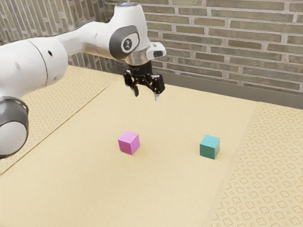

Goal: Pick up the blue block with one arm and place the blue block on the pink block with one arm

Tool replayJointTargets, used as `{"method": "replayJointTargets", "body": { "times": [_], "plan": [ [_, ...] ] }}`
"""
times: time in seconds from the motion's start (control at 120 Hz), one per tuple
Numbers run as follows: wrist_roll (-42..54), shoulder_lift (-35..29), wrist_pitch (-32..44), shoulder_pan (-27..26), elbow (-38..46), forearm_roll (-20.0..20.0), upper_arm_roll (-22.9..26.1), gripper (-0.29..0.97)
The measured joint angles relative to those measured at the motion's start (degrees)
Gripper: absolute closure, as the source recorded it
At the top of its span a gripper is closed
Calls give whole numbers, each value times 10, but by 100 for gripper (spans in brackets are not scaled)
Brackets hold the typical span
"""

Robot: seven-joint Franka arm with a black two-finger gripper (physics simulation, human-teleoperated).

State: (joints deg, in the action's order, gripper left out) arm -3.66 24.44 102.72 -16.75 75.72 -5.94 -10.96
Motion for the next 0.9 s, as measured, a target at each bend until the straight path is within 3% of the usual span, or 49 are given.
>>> {"method": "replayJointTargets", "body": {
  "times": [0.192,0.383,0.65,0.9],
  "plan": [
    [-25,228,115,27,-175,-4,99,3],
    [-55,339,88,34,-324,10,142,4],
    [-87,375,77,32,-362,39,161,5],
    [-106,389,111,0,-365,92,196,5]
  ]
}}
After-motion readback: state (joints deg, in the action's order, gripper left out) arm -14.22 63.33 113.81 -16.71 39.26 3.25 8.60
